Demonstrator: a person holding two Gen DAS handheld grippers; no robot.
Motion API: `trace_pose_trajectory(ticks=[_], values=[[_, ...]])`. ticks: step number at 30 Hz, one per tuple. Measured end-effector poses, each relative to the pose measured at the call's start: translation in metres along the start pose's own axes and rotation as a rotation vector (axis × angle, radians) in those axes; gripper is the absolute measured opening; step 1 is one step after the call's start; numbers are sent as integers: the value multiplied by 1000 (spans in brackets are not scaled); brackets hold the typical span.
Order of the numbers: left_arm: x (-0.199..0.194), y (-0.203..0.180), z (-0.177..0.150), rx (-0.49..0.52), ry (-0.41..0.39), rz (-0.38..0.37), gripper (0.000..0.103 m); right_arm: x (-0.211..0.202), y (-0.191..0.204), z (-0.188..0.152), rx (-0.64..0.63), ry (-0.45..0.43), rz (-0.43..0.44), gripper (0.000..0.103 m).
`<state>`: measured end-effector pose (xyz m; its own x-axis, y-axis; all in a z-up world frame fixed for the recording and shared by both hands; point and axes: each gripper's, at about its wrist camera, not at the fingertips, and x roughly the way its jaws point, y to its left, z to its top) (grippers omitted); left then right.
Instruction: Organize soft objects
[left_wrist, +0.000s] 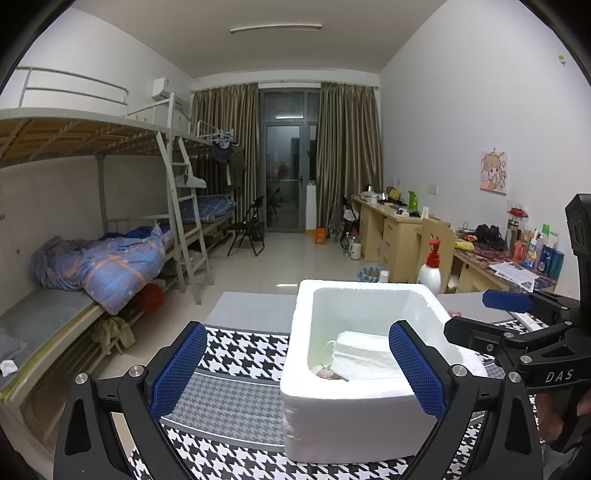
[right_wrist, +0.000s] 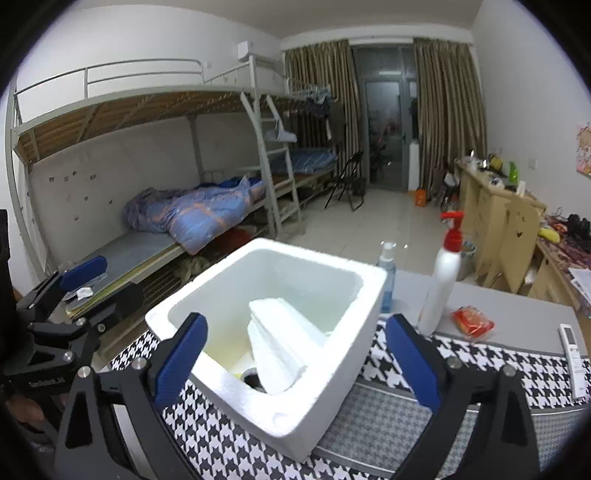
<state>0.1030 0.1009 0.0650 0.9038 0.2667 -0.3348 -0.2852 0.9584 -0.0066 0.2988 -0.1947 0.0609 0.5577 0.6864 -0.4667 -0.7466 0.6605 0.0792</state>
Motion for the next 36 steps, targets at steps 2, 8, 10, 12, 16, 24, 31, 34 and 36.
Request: trace_pose_trajectory(ticks=[2,8,10,12,16,24,31,34,36], values=[[-3,-4,1,12,-9,4,100,-5,-1,0,1,-10,-1,102],[-12,-12,1,20,-28,-2,102,-18,-3,-4,-2,-33,-14,102],[-15,-13,2,23,-30,-2,102,-23,-3,-6,-5,-41,-19,102],[-18,-17,1,27,-32,-4,102,-26,-5,-7,-5,-46,-25,102],[-22,-22,1,35,-35,-12,102,-34,-7,-12,-1,-52,-33,102],[-32,-31,-1,46,-46,-27,102,-50,-11,-19,17,-76,-51,102],[-45,-37,-5,53,-54,-42,102,-69,-13,-29,18,-104,-65,102],[-50,-40,-7,59,-56,-51,102,-79,-13,-36,16,-120,-70,102],[-54,-43,-8,66,-62,-58,102,-83,-11,-38,15,-124,-74,102]])
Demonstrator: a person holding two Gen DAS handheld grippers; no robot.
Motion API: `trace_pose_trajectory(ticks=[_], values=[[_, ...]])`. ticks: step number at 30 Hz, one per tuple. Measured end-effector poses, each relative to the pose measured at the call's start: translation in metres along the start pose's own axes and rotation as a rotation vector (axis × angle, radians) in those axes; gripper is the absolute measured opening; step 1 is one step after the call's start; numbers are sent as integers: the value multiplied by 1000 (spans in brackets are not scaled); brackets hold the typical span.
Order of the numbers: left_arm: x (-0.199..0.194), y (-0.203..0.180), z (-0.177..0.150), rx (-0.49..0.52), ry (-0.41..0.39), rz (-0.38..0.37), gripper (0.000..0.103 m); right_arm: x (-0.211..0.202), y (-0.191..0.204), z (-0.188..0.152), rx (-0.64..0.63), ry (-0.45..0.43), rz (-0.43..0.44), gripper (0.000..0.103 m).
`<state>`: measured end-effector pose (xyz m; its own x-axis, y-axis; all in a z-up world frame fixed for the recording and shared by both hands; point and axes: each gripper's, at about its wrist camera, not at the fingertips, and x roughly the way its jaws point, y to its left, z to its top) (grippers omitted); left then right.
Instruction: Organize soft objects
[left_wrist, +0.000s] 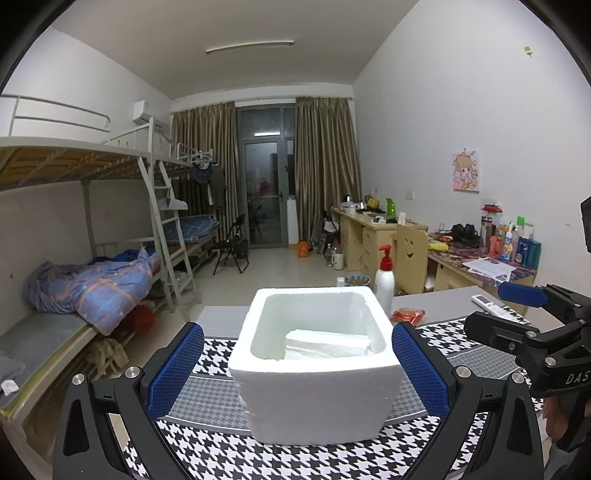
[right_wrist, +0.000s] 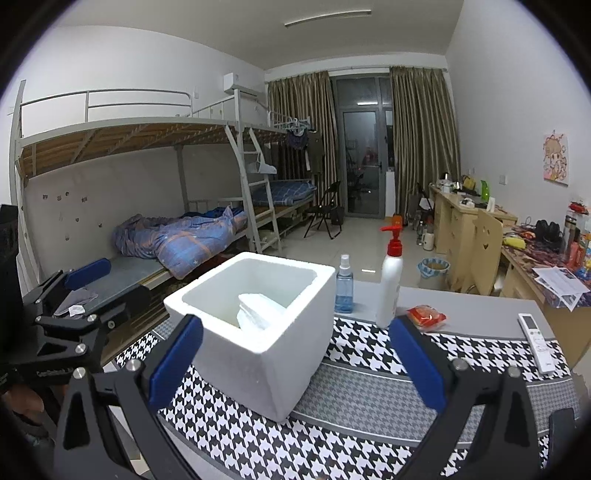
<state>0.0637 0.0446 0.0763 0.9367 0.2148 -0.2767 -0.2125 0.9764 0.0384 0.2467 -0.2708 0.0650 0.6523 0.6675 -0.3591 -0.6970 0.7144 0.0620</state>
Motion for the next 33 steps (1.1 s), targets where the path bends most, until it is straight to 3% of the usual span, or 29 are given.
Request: trace_pose_trajectory(ticks=[33], values=[[-61,-17,-17,-12,-90,-41,102,-66,13,-32,-4,-89,-44,102]])
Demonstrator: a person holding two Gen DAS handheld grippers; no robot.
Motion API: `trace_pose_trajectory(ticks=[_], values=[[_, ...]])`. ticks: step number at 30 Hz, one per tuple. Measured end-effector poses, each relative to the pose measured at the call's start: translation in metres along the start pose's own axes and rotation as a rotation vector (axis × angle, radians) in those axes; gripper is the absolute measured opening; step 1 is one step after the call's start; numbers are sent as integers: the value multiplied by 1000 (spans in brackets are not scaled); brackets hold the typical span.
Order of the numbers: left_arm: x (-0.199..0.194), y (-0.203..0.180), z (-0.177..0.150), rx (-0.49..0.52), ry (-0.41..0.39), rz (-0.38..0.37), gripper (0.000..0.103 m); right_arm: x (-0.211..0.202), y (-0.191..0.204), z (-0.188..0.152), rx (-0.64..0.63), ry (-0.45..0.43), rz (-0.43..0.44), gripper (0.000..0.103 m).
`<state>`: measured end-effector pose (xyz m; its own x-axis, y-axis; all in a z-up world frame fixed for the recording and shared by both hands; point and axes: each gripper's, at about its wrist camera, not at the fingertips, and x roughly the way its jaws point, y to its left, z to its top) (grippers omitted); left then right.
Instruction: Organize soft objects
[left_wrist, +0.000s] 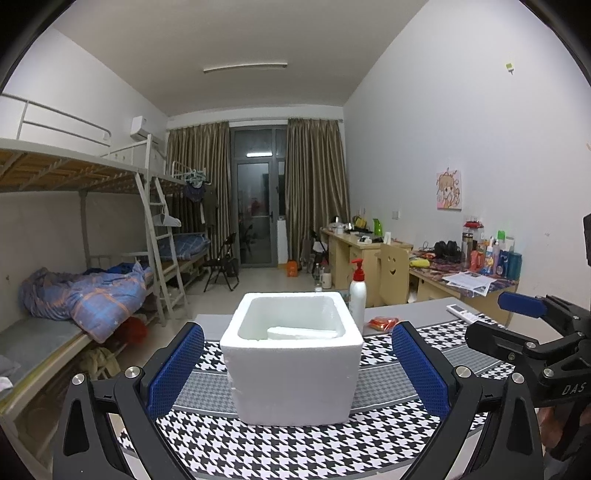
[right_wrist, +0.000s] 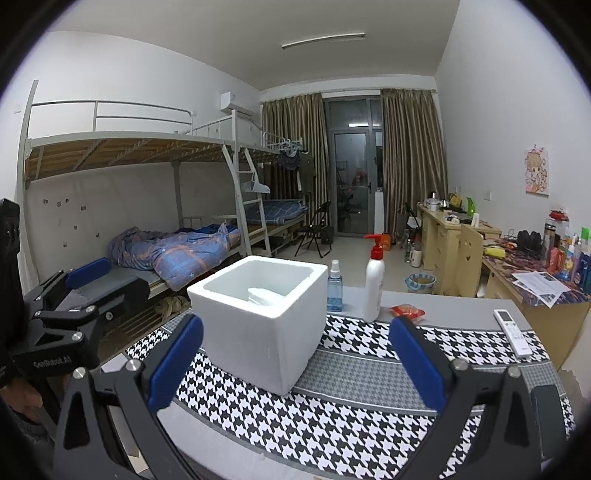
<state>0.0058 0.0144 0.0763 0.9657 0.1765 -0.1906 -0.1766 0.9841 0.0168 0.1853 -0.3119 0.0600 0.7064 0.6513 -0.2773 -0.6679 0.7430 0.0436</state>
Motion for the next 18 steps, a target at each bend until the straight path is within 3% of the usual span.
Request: trace_pose_trajectory(ticks=[18], values=[[-30,-9,-15,12,-28,-14,102,-29,8,-19,4,-27,-25,102]])
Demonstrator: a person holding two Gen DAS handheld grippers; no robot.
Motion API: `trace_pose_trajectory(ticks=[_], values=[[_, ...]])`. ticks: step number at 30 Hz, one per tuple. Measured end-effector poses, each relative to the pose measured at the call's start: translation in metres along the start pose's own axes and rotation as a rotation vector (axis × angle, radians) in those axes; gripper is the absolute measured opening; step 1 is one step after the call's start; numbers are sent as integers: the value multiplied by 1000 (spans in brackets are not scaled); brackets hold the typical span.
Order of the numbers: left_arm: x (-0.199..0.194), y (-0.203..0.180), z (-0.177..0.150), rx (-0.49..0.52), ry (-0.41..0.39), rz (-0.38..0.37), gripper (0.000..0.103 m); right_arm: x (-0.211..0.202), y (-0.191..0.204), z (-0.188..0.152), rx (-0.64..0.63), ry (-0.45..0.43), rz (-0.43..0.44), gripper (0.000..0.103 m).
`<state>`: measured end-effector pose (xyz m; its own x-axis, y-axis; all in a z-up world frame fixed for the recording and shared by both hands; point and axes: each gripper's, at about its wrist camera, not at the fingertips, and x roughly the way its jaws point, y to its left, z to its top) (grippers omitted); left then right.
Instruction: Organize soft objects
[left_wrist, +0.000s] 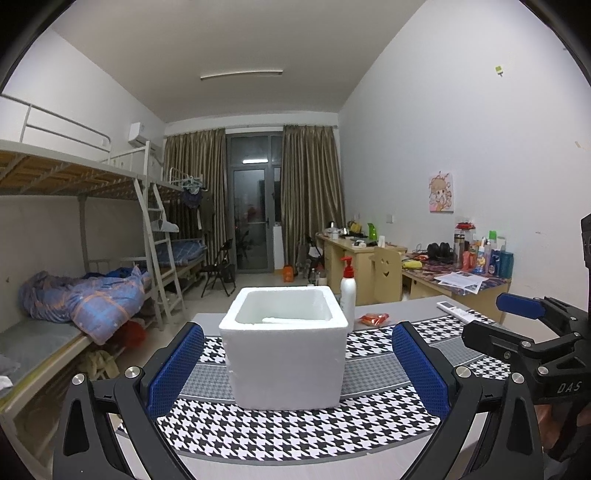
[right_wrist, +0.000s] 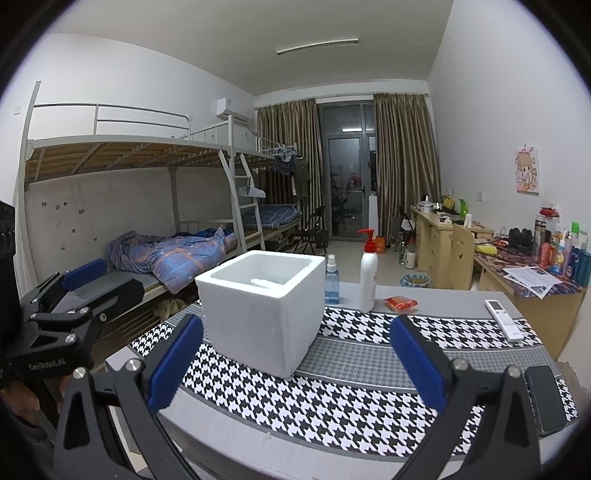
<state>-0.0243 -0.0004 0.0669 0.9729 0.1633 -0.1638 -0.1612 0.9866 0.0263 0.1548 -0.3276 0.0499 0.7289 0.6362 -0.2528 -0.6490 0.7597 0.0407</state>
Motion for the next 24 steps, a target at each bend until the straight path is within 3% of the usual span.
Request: trace_pose_trajectory(ticks=[24], values=[[-15,-5,-21,10,-15,-12,102,-9,8,-17,4,-4,-23,102]])
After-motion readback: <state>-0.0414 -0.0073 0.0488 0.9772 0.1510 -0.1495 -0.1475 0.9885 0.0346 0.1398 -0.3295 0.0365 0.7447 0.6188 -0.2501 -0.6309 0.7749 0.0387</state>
